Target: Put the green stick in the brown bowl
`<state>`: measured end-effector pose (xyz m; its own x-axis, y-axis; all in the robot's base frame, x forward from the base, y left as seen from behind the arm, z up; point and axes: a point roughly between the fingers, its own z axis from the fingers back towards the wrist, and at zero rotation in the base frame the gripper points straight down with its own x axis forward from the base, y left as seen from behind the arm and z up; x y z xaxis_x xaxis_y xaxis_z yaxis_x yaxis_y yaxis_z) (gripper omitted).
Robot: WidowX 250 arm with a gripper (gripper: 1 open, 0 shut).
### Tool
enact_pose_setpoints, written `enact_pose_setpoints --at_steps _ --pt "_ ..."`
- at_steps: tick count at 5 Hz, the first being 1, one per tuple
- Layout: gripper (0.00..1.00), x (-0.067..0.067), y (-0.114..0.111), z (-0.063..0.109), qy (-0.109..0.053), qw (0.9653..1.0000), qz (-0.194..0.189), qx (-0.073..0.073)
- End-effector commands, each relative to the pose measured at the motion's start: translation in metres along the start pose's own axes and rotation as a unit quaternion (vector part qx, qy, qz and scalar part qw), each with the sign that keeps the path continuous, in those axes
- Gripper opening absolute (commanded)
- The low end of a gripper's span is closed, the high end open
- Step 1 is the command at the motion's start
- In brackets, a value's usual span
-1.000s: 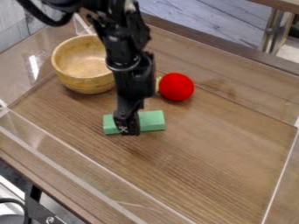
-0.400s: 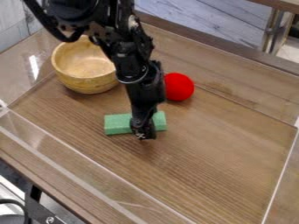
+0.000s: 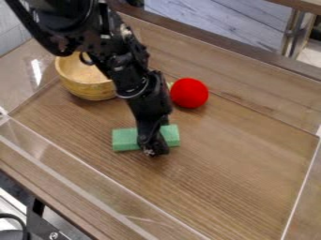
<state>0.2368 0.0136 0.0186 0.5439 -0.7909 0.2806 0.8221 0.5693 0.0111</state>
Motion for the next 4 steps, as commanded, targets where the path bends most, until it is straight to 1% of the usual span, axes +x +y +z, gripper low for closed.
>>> enact_pose_setpoints --at_steps 1,2,3,4 --pt "1.00 0.002 0.011 0.008 -0.020 0.9997 -0.008 -0.014" --pt "0.00 0.002 0.019 0.014 -0.026 0.9991 -0.021 -0.025" --pt "0.00 0.008 0.021 0.012 -0.034 0.9989 -0.006 -0.032" --pt "0.00 0.012 0.020 0.010 -0.043 0.9980 0.012 -0.045"
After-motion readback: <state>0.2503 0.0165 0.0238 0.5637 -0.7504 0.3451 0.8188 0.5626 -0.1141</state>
